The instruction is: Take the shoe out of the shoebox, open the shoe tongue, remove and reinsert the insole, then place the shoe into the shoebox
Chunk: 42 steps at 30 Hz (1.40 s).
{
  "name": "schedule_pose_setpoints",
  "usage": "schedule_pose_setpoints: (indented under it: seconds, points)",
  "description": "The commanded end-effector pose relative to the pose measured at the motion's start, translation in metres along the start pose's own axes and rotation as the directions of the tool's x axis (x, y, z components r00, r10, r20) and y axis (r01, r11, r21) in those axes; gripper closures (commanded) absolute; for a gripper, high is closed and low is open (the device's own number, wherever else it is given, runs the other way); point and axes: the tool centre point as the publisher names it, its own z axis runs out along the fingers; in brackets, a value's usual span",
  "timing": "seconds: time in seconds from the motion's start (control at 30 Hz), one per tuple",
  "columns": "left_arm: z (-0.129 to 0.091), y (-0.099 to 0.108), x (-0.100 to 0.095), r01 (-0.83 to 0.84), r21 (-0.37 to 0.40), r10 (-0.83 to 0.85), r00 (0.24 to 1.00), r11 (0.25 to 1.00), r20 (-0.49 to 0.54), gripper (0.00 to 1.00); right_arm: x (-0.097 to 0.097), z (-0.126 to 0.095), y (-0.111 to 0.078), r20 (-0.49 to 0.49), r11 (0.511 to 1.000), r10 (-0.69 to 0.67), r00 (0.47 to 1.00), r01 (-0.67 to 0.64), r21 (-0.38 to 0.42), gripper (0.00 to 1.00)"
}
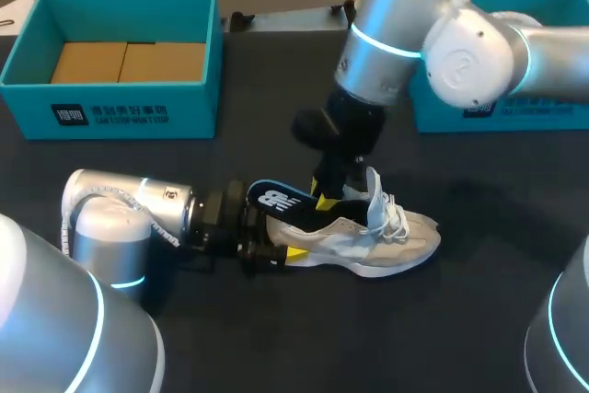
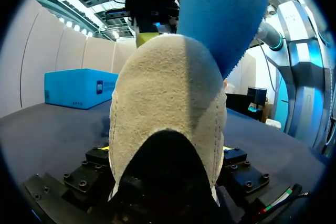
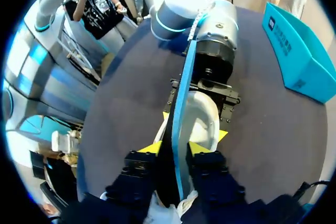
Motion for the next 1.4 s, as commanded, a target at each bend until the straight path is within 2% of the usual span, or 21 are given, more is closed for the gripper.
schedule_pose_setpoints:
  seconds: [0.03, 0.27, 0.37, 0.43, 0.63, 0.73, 0.87, 0.9, 0.97, 1.03, 1.1, 1.4]
  points:
    - [0.001, 0.0, 0.0, 0.0, 0.0, 0.0, 1.0, 1.0, 0.002, 1.0, -0.002, -0.011, -0.001, -0.034, 0.999, 0.03, 0.999, -0.03, 0.017, 0.0]
    - [0.001, 0.0, 0.0, 0.0, 0.0, 0.0, 1.0, 1.0, 0.002, 1.0, 0.002, -0.02, 0.003, -0.059, 0.997, 0.075, 0.995, -0.073, 0.029, 0.0]
    - [0.001, 0.0, 0.0, 0.0, 0.0, 0.0, 1.0, 1.0, 0.002, 1.0, 0.003, -0.021, 0.005, -0.083, 0.995, 0.096, 0.992, -0.096, 0.007, 0.0]
    - [0.001, 0.0, 0.0, 0.0, 0.0, 0.0, 1.0, 1.0, 0.002, 1.0, 0.003, -0.022, 0.007, -0.1, 0.994, 0.106, 0.989, -0.108, -0.012, 0.08]
    - [0.001, 0.0, 0.0, 0.0, 0.0, 0.0, 1.0, 1.0, 0.002, 1.0, 0.001, -0.016, 0.01, -0.158, 0.985, 0.156, 0.975, -0.164, -0.043, 0.07]
    - [0.001, 0.0, 0.0, 0.0, 0.0, 0.0, 1.0, 1.0, 0.002, 1.0, -0.002, -0.016, 0.011, -0.179, 0.984, 0.167, 0.97, -0.176, -0.037, 0.2]
    - [0.001, 0.0, 0.0, 0.0, 0.0, 0.0, 1.0, 1.0, 0.002, 1.0, -0.003, -0.017, 0.013, -0.198, 0.98, 0.186, 0.962, -0.197, -0.039, 0.2]
    - [0.001, 0.0, 0.0, 0.0, 0.0, 0.0, 1.0, 1.0, 0.002, 1.0, -0.002, -0.017, 0.014, -0.2, 0.979, 0.189, 0.961, -0.2, -0.038, 0.26]
    - [0.001, 0.0, 0.0, 0.0, 0.0, 0.0, 1.0, 1.0, 0.002, 1.0, -0.001, -0.017, 0.015, -0.211, 0.976, 0.2, 0.957, -0.213, -0.041, 0.29]
    - [0.001, 0.0, 0.0, 0.0, 0.0, 0.0, 1.0, 1.0, 0.002, 1.0, 0.0, -0.015, 0.017, -0.225, 0.972, 0.214, 0.951, -0.229, -0.045, 0.27]
    - [0.001, 0.0, 0.0, 0.0, 0.0, 0.0, 1.0, 1.0, 0.002, 1.0, 0.001, -0.012, 0.018, -0.235, 0.969, 0.22, 0.947, -0.239, -0.056, 0.3]
    - [0.001, 0.0, 0.0, 0.0, 0.0, 0.0, 1.0, 1.0, 0.002, 1.0, 0.0, -0.003, 0.019, -0.27, 0.952, 0.262, 0.927, -0.295, -0.088, 0.25]
